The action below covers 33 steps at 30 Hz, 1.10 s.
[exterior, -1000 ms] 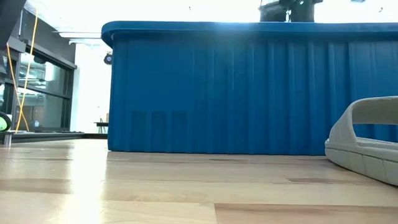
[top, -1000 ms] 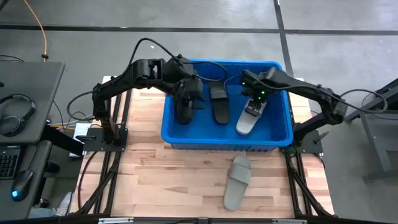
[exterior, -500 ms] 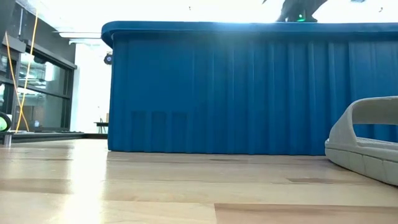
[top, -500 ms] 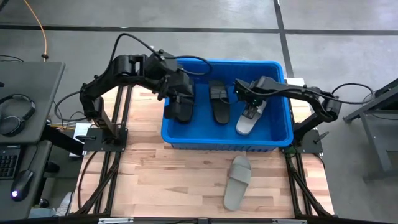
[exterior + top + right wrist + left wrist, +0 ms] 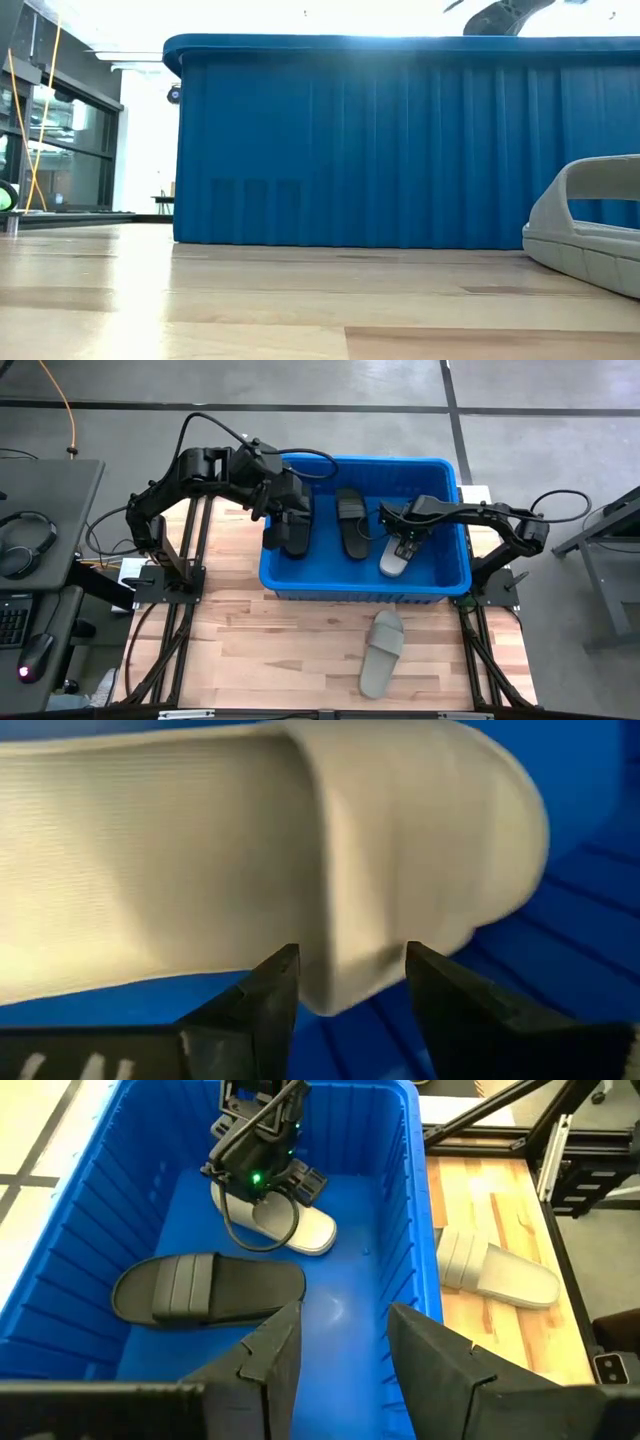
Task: Pick and place slides into bin
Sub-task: Put the gray slides into the blue bin
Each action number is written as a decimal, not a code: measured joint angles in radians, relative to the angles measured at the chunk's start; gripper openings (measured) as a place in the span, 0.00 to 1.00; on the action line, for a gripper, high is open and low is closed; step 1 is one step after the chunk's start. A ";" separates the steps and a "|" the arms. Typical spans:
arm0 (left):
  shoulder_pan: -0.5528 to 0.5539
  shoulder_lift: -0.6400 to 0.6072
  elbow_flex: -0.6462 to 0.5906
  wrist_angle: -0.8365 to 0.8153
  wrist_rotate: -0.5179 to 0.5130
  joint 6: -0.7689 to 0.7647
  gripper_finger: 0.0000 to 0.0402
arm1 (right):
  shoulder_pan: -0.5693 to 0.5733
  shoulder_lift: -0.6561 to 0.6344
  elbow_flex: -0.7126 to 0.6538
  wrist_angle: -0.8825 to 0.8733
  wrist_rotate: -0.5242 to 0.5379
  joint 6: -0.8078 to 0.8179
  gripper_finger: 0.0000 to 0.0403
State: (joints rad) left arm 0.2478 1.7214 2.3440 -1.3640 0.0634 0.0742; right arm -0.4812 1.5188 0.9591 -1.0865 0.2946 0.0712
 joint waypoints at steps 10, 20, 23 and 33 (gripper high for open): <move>0.000 0.000 0.000 -0.001 -0.006 -0.015 0.34 | -0.003 0.000 0.000 0.003 0.115 -0.058 0.28; 0.000 0.000 0.000 -0.007 -0.006 -0.020 0.34 | -0.003 0.000 0.000 0.038 0.134 -0.186 0.01; 0.000 0.000 0.000 -0.008 -0.006 -0.022 0.34 | -0.003 0.000 0.000 0.054 0.193 -0.227 0.05; 0.000 0.000 0.000 -0.008 -0.005 -0.029 0.34 | -0.003 0.000 0.001 0.144 0.217 -0.342 0.01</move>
State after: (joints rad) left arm 0.2478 1.7218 2.3438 -1.3720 0.0582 0.0452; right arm -0.4847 1.5188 0.9600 -0.9424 0.5117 -0.2710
